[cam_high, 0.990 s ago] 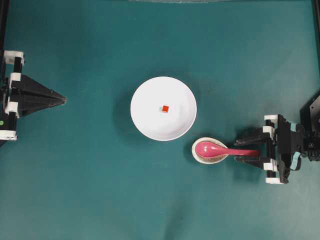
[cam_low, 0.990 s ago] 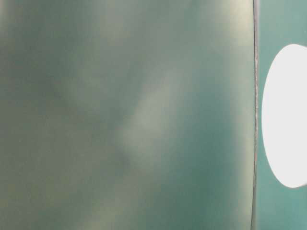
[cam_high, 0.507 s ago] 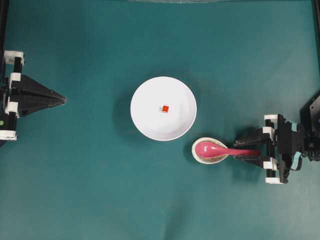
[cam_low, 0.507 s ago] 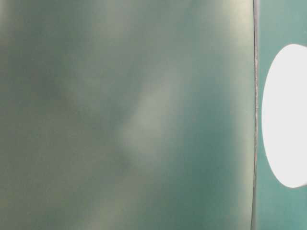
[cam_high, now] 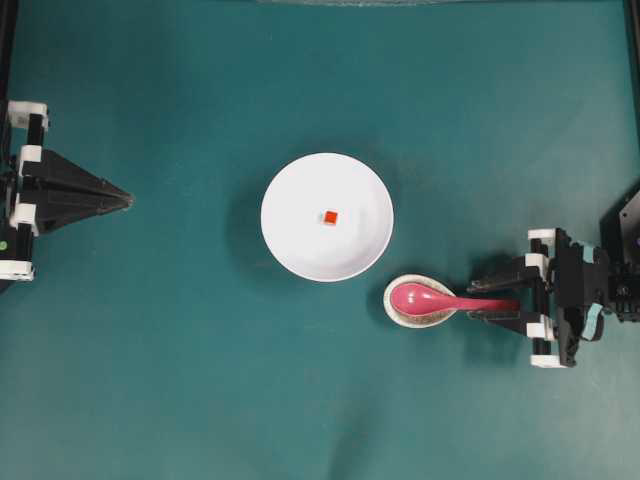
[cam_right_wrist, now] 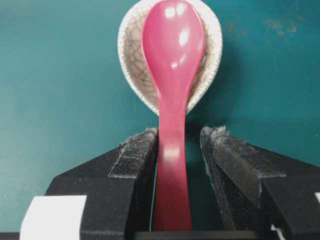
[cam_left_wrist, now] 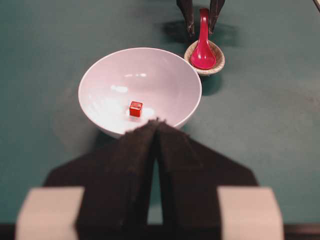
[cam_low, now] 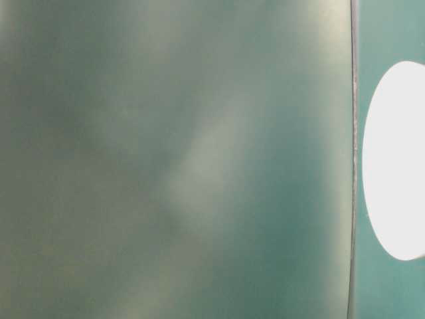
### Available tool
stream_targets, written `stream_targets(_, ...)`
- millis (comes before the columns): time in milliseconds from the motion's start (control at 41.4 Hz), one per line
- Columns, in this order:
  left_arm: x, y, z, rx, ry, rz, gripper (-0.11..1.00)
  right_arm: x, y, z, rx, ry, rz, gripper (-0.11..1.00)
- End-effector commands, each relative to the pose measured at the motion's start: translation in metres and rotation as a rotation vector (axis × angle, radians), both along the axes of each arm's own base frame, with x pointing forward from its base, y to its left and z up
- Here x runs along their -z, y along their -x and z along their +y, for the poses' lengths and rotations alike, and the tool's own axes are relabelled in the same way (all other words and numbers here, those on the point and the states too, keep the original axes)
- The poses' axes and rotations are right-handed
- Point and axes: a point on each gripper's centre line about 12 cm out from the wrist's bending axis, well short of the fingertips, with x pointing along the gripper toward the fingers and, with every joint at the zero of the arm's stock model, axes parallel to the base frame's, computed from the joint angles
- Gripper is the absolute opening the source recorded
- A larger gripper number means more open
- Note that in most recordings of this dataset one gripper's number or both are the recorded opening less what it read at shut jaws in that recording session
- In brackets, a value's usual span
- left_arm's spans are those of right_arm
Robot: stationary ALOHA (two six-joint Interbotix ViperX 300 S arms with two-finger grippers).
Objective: Grip the spoon and scoop the red block from the bowl with right arm.
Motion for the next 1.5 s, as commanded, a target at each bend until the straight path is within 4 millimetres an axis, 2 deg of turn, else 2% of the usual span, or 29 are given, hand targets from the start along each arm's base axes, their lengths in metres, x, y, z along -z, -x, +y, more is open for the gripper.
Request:
stream_targets(0,-0.0031,-0.0023,0.0000,0.000,-0.002,-0.006,0.01,-0.0029,-0.0023,0.0015,0.001,-0.004,-0.019,0.47)
stream_targets(459,-0.0031,-0.0023,0.0000,0.000,-0.002,-0.006,0.01,-0.0029,-0.0021,0.0018,-0.002,-0.003,-0.019,0.39)
stream_targets(1473,-0.0031,-0.0023,-0.0003,0.001,0.001,-0.006,0.01,-0.0044,-0.0048,0.0037,-0.026,0.040,-0.026,0.44)
